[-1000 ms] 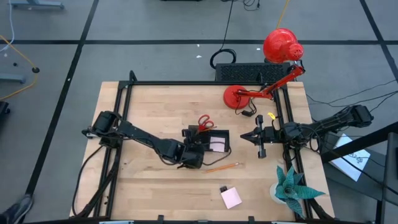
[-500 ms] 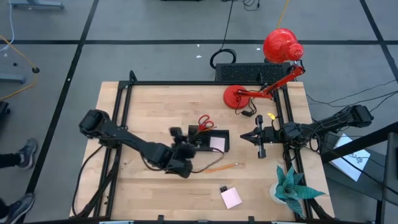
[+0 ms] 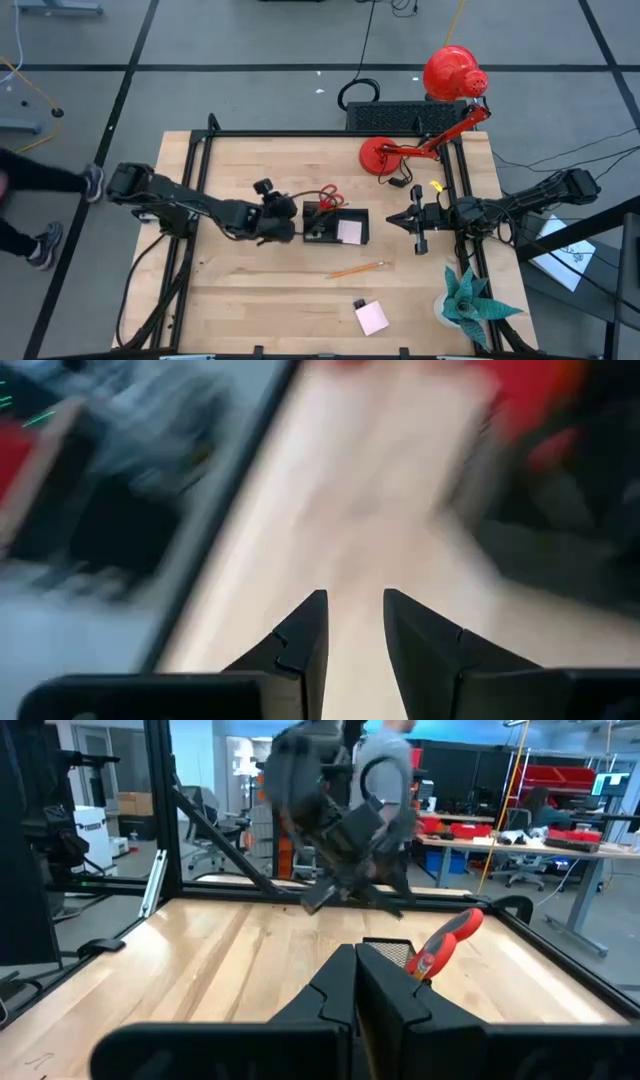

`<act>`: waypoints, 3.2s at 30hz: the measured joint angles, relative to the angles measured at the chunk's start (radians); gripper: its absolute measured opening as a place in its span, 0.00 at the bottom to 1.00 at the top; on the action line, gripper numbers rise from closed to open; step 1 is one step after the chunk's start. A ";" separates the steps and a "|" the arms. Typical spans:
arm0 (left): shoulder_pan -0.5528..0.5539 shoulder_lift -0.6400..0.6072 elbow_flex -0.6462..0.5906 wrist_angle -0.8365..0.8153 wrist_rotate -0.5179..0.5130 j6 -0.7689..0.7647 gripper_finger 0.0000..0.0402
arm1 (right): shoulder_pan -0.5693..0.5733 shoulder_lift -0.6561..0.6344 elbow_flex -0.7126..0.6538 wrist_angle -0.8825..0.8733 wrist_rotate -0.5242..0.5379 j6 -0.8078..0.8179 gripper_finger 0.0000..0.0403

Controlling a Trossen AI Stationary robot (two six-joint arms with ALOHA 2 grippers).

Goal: Pick and place office supplies into organizer
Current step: Put the top binder clip into the bottom left compartment of the desk organizer, then put the binder clip into the bottom left compartment of the desk organizer

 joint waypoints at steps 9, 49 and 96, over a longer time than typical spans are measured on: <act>0.159 -0.239 -0.285 0.546 0.317 0.323 0.26 | 0.000 0.001 0.000 -0.005 0.001 -0.009 0.01; 0.287 -0.066 -0.386 0.938 0.591 0.293 0.26 | -0.002 0.014 0.000 0.008 0.005 -0.024 0.01; 0.129 -0.222 -0.750 1.901 0.932 0.483 0.26 | 0.000 0.029 0.000 0.088 -0.015 0.040 0.01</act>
